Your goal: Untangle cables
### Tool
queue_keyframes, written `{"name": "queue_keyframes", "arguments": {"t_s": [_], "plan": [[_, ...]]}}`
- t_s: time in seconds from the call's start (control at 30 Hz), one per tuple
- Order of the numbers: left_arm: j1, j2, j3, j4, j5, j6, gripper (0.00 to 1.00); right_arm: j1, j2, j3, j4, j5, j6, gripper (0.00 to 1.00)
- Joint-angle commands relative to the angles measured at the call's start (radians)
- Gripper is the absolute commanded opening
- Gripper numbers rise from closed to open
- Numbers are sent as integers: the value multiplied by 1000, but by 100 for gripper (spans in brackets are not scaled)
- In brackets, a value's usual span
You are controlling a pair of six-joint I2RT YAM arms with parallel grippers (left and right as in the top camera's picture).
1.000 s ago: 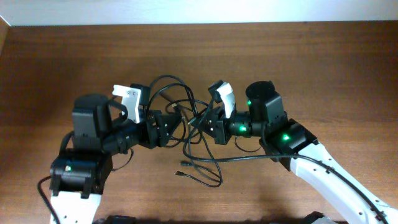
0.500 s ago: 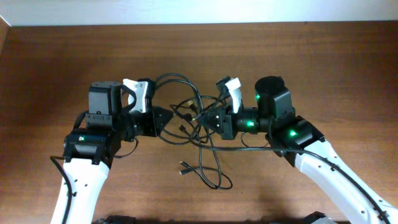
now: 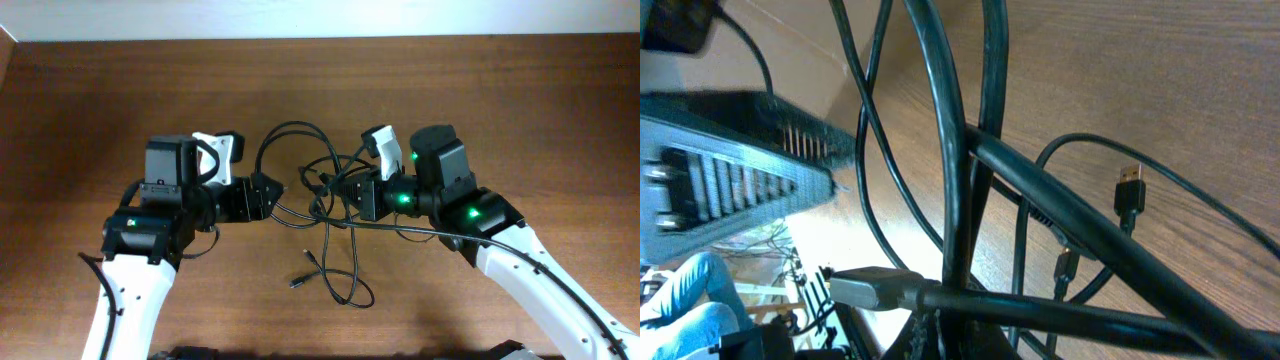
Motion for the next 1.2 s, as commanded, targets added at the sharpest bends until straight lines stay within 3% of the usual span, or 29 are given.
{"name": "queue_keyframes", "arguments": {"t_s": [0.0,0.07,0.33,0.57,0.77,0.87,1.0,1.17], "plan": [[2,3,6,-87,-166,-164,68,-5,-22,20,6,8,-14,4],[2,3,4,-114,-167,-182,58,-5,-21,20,6,14,-14,4],[0,79,-45,-73,-174,-329,48,-5,-21,20,6,14,-13,4],[-56,251,-45,-2,-170,-329,34,-6,-21,20,6,14,-14,4],[-15,198,-37,-49,-171,-274,44,-5,-21,20,-15,14,-14,4],[2,66,-36,-95,-162,-274,44,-5,-21,20,-16,14,-14,4],[-3,-137,-36,-82,-163,-301,54,-5,-21,20,-16,14,-14,4],[-89,-77,-58,-6,-206,-366,50,-5,-20,20,-17,14,-14,4]]}}
